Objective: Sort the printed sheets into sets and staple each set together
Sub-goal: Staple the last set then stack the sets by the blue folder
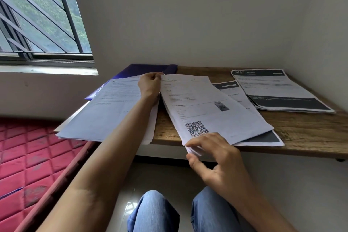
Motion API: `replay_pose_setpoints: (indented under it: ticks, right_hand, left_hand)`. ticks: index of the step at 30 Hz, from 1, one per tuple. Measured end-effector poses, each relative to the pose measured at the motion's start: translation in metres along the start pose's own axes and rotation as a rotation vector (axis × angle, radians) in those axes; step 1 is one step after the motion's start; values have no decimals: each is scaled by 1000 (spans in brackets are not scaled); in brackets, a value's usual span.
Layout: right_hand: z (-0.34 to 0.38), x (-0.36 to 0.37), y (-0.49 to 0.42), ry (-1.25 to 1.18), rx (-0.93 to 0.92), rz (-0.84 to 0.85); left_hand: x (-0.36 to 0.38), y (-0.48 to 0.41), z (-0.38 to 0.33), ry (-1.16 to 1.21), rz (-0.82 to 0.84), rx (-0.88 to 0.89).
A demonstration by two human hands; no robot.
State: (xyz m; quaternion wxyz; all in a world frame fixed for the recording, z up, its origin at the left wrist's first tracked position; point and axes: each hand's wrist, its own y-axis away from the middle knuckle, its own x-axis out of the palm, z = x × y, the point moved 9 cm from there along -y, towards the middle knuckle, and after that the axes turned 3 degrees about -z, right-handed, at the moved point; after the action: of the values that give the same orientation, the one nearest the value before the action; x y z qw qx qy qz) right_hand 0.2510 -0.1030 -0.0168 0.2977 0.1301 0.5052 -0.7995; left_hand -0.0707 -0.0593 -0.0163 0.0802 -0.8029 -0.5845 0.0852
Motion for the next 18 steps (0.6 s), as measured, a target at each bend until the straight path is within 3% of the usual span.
replay_pose_setpoints:
  ticks: [5,13,18]
  right_hand:
    - [-2,-2,8,62,49,-77]
    - [9,8,13,277,-185,129]
    - [20,2,8,375,-315,66]
  left_hand:
    - [2,-1,2,25,9,-13]
    - [2,-1,2,38,13,-6]
    - [3,0,0,25,14,-10]
